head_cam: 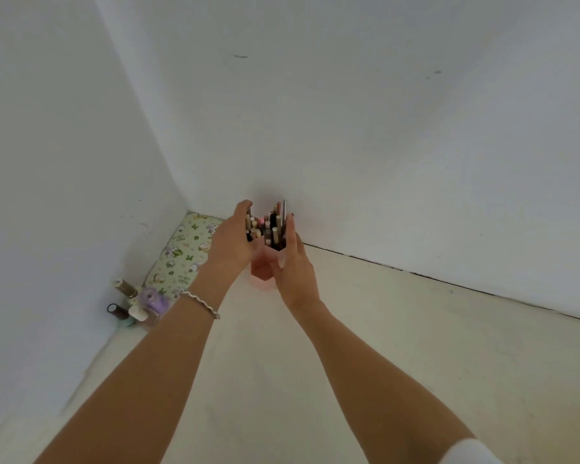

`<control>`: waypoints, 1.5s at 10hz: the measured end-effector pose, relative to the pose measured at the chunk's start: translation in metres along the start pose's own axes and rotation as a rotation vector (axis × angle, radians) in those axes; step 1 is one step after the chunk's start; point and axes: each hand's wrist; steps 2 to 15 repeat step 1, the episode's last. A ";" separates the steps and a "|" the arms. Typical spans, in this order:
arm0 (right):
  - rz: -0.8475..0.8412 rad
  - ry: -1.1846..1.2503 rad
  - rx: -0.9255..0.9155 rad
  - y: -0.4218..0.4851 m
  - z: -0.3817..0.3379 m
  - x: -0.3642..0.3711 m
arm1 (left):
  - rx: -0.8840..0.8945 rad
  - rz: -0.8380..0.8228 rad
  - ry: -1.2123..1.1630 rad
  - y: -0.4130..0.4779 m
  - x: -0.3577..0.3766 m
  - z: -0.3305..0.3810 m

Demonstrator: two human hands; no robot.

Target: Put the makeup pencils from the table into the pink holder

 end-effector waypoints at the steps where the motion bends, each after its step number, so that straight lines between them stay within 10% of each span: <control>1: 0.019 0.137 0.070 -0.014 0.005 -0.013 | -0.092 0.011 -0.104 -0.017 -0.015 0.001; 15: 0.019 0.137 0.070 -0.014 0.005 -0.013 | -0.092 0.011 -0.104 -0.017 -0.015 0.001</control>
Point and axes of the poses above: each hand's wrist, its own y-axis towards the middle knuckle, its own x-axis out of the palm, z = x × y, and after that the axes turned 14 degrees about x, right-handed
